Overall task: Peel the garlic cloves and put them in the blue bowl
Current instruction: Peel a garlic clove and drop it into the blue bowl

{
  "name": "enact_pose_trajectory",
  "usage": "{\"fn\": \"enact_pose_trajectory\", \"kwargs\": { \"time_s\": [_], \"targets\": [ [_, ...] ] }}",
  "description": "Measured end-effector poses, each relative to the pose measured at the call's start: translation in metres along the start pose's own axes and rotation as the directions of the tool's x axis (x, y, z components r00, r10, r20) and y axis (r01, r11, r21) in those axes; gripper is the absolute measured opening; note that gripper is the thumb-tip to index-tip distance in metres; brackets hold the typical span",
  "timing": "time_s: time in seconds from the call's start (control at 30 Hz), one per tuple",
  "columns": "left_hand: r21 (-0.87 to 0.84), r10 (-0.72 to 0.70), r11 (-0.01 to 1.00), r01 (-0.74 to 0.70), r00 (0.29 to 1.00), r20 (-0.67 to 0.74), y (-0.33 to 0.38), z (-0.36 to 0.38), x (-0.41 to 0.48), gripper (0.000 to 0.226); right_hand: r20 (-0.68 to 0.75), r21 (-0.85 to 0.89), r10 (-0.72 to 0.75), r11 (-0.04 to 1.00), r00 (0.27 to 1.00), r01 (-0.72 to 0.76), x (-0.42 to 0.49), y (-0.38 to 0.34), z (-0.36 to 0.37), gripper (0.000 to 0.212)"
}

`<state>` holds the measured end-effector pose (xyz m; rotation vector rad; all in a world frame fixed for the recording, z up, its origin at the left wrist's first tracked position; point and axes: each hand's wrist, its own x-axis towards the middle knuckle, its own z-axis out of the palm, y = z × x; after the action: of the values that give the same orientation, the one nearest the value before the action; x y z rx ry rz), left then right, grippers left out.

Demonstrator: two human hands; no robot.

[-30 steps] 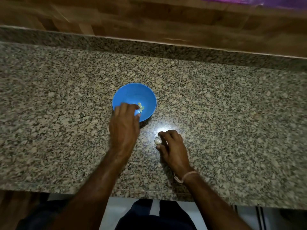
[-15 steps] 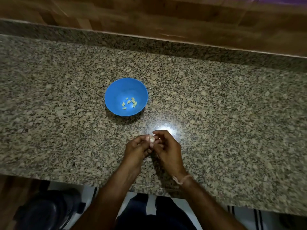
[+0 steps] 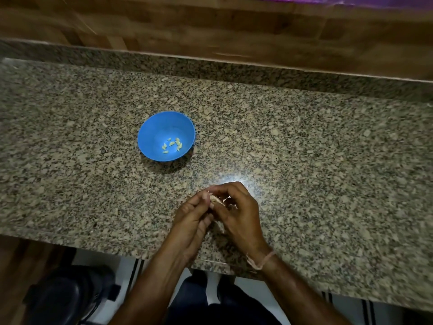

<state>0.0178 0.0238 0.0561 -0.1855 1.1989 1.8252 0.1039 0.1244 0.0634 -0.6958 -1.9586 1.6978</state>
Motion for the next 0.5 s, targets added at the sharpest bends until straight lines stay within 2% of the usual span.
{"fn": "enact_pose_trajectory", "kwargs": {
  "time_s": [0.17,0.33,0.5],
  "targets": [
    [-0.075,-0.022,0.997,0.023,1.000,0.020,-0.0009,0.0046,-0.0025,0.041,-0.013,0.014,0.026,1.000,1.000,-0.026,-0.0002,0.0035,-0.0066,0.030],
    [-0.016,0.029,0.999,-0.029,1.000,-0.008,-0.0031,0.0056,-0.0028,0.037,-0.043,0.004,0.053,0.999,0.998,-0.053,-0.0013,0.0050,-0.0071,0.025],
    [0.033,0.063,0.997,-0.064,0.998,0.005,-0.0024,0.0070,-0.0038,0.036,-0.065,0.035,0.164,0.986,0.984,-0.162,-0.0008,0.0012,-0.0054,0.026]
  ]
}}
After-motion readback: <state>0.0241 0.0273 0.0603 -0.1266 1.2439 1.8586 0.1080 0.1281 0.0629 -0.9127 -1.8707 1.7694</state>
